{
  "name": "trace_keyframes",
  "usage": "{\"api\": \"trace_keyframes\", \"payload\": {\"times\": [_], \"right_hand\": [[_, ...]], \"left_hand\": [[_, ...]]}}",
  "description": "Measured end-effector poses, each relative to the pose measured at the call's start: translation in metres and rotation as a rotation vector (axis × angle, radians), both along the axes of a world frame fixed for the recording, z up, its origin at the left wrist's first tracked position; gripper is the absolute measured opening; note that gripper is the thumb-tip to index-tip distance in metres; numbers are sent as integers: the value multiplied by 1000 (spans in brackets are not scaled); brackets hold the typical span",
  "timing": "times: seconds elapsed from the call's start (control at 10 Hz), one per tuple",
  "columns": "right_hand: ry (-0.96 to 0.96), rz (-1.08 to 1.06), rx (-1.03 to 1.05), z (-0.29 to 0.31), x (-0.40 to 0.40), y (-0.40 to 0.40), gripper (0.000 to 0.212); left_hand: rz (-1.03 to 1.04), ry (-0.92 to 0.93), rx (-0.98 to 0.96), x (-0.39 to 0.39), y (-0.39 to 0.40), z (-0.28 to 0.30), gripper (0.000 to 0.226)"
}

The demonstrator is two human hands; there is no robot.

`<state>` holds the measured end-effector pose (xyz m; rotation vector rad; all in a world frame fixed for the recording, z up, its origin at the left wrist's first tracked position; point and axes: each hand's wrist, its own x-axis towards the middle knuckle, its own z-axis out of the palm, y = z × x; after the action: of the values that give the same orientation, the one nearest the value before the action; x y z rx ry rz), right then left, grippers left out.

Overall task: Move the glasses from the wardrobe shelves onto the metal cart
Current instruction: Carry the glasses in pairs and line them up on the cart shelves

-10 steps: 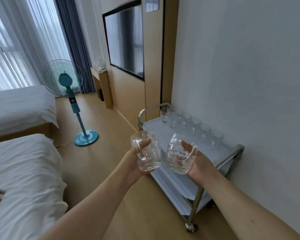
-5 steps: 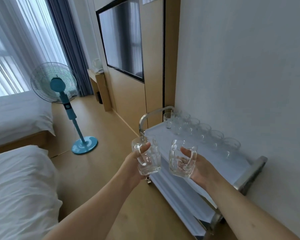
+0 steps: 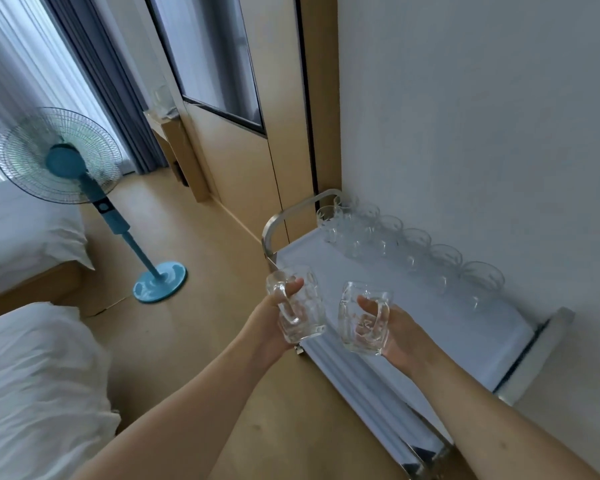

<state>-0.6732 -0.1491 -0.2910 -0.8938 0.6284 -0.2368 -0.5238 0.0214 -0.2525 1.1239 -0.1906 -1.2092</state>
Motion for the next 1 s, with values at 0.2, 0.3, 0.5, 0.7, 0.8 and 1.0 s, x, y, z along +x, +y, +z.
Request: {"api": "trace_keyframes", "payload": {"times": [0.2, 0.3, 0.5, 0.7, 0.8, 1.0], "right_hand": [[4, -62, 25, -5, 9, -25, 59], [9, -149, 34, -12, 20, -37, 48], [38, -332, 68, -36, 52, -61, 36], [102, -439, 71, -38, 88, -71, 32], [143, -513, 67, -40, 103, -76, 36], [377, -587, 54, -63, 115, -83, 66]], "left_hand": [[-72, 45, 46, 26, -45, -17, 44], [-109, 47, 112, 46, -75, -38, 24], [-236, -5, 223, 102, -126, -63, 61], [-271, -91, 293, 151, -176, -84, 78], [-288, -116, 326, 171, -196, -98, 99], [-341, -274, 383, 186, -220, -122, 65]]}}
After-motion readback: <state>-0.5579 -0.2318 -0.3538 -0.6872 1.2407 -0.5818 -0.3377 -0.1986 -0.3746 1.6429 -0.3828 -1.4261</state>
